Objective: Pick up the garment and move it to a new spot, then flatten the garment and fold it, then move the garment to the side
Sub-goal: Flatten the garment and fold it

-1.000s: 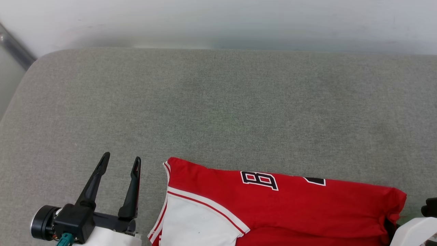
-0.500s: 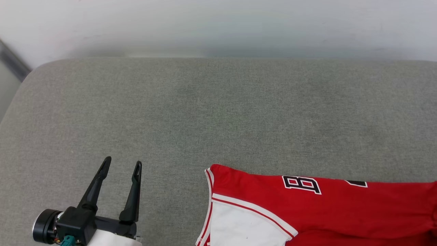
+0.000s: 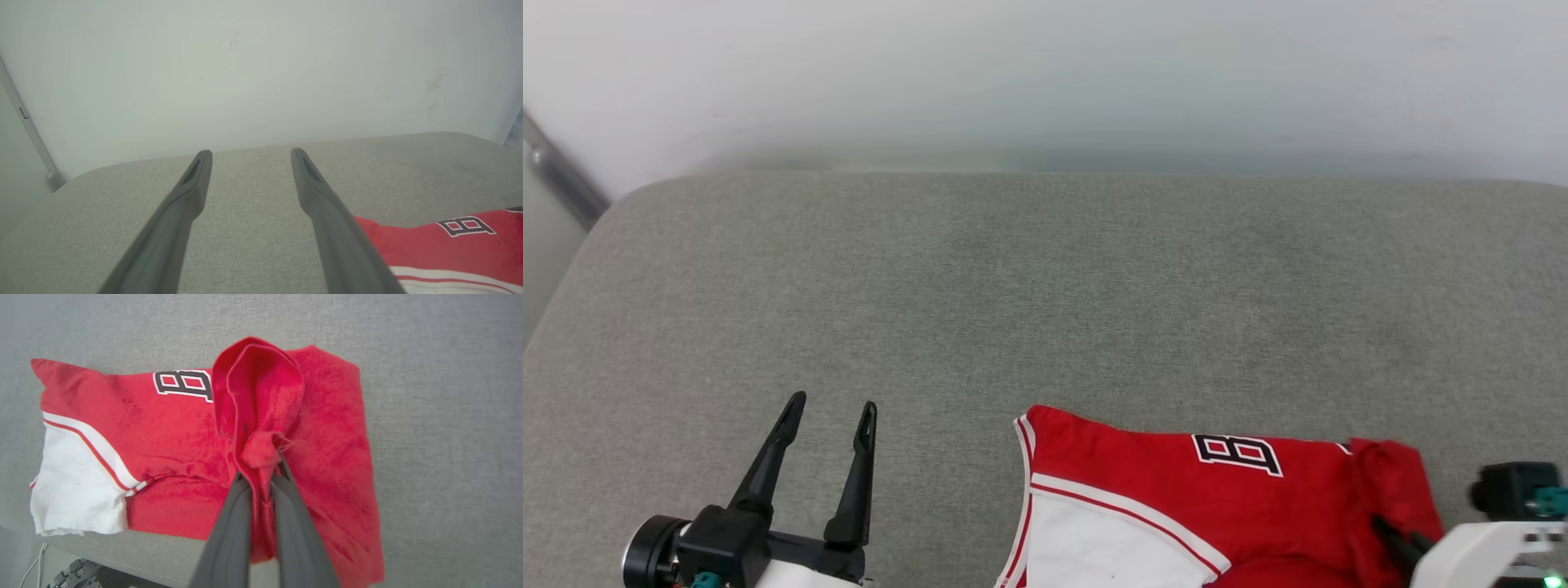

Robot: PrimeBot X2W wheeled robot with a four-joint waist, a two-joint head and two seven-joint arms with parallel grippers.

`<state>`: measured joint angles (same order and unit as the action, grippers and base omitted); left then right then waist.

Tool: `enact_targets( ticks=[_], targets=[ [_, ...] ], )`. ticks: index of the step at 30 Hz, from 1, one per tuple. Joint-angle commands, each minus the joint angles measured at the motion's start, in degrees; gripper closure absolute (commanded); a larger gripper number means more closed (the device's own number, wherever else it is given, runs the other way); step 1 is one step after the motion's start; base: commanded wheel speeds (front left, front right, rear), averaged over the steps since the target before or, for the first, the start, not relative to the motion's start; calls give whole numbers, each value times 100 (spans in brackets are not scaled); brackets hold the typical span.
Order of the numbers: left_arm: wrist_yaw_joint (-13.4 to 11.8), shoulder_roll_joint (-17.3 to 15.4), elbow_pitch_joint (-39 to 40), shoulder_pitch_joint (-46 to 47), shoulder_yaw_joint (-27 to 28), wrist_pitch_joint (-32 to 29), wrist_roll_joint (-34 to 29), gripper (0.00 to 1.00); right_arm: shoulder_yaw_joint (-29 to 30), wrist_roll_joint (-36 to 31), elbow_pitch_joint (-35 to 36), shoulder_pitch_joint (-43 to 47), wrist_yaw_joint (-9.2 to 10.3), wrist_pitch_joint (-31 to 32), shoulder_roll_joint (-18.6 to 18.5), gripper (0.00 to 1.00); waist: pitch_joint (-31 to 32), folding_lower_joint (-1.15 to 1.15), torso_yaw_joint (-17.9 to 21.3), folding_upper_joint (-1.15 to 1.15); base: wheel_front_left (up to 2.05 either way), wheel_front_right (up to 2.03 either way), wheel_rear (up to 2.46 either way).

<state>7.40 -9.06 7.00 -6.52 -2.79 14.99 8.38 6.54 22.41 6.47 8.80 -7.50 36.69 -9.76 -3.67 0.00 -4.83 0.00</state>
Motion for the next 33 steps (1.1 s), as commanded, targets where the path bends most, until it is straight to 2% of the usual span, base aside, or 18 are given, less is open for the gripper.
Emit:
enact_targets(
  ticks=[1, 6, 11, 14, 18, 27, 28, 29, 33],
  targets=[
    [0, 11, -23, 10, -23, 26, -18, 0, -170, 79, 154, 90, 2, 74, 171, 100, 35, 0, -59, 0, 0, 0, 0],
    [1, 45, 41, 54, -106, 26, 59, 0, -705, 368, 487, 107, 2, 227, 565, 100, 37, 0, -184, 0, 0, 0, 0],
    [2, -5, 50, 81, -116, 26, 93, 0, -1259, 801, 510, -85, 2, 294, 685, 100, 22, 0, -270, 0, 0, 0, 0],
    [2, -22, 41, 109, -136, 26, 103, 0, -1539, 1260, 313, -186, 2, 62, 692, 100, 24, 0, -343, 0, 0, 0, 0],
    [1, -31, 43, 157, -138, 26, 120, 0, -1871, 1544, -23, -347, 2, -281, 695, 100, 11, 0, -447, 0, 0, 0, 0],
    [2, -20, 83, 245, -224, 27, 35, 0, -2262, 1606, -710, -802, 1, -869, 693, 100, -93, 0, -620, 0, 0, 0, 0],
    [3, -23, 88, 252, -224, 27, 36, 0, -2317, 1535, -769, -861, 2, -908, 693, 58, -104, 0, -631, 0, 0, 0, 0],
    [3, -28, 92, 266, -220, 27, 38, 0, -2364, 1499, -823, -894, 2, -912, 691, 0, -114, 0, -640, 0, 0, 0, 0],
    [3, -57, 81, 278, -188, 27, 53, 0, -2698, 1463, -825, -968, 2, -928, 692, 0, -132, 0, -645, 0, 0, 0, 0]
  ],
)
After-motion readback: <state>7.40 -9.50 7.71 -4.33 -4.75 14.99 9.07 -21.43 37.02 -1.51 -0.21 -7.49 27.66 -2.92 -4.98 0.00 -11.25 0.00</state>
